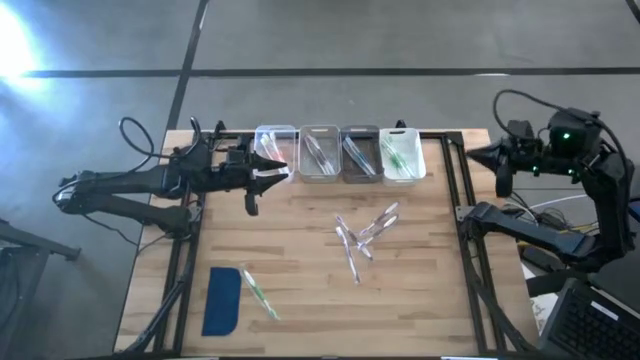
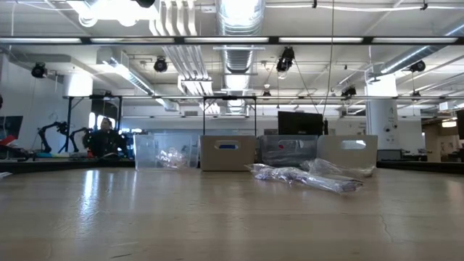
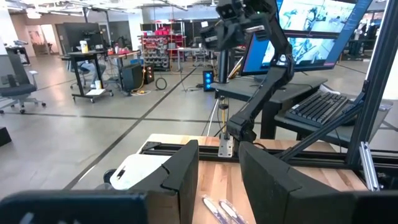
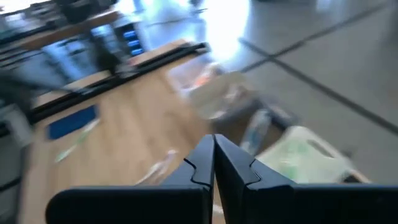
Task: Pick & Place Toothbrushes
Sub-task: Put the purple toothbrush into the gray bin
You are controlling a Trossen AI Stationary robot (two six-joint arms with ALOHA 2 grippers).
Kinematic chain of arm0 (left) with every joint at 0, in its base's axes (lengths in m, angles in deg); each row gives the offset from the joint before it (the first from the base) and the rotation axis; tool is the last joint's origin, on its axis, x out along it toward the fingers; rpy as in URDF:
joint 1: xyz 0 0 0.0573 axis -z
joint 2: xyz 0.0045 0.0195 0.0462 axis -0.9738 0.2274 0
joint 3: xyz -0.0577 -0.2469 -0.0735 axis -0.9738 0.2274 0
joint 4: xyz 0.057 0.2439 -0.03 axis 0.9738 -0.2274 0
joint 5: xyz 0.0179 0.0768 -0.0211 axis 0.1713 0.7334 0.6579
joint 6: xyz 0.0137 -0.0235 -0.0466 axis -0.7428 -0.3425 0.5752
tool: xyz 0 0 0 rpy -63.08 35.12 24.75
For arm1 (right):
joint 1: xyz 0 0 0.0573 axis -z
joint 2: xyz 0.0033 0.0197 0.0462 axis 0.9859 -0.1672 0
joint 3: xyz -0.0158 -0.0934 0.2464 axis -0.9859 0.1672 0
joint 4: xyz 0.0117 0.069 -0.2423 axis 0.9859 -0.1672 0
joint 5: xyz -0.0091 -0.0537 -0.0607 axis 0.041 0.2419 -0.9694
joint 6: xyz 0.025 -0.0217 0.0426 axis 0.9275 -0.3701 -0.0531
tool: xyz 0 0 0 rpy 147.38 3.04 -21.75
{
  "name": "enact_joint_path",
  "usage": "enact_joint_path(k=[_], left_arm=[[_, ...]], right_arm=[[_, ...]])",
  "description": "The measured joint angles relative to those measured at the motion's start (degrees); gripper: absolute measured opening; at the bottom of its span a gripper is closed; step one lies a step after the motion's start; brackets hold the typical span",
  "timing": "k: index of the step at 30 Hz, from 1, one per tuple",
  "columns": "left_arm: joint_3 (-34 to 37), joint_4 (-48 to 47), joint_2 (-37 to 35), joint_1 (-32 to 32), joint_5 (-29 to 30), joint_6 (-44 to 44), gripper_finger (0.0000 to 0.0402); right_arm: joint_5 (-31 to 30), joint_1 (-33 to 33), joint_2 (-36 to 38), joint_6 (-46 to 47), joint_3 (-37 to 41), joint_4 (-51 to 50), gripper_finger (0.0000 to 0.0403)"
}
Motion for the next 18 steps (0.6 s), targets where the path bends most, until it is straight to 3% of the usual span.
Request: enact_joint_path(k=[4, 8, 18], left_arm=[[0.0, 0.0, 0.0, 0.0, 0.0, 0.0, 0.0123], [0.0, 0.0, 0.0, 0.0, 0.0, 0.1, 0.0123], [0.0, 0.0, 0.0, 0.0, 0.0, 0.5, 0.0123]], right_arm=[[6.2, 0.0, 0.5, 0.0, 3.1, 0.0, 0.0008], [6.6, 0.0, -0.3, 0.8, 6.7, 0.0, 0.0008], [8.8, 0.0, -2.4, -11.7, 11.6, 3.5, 0.0008]])
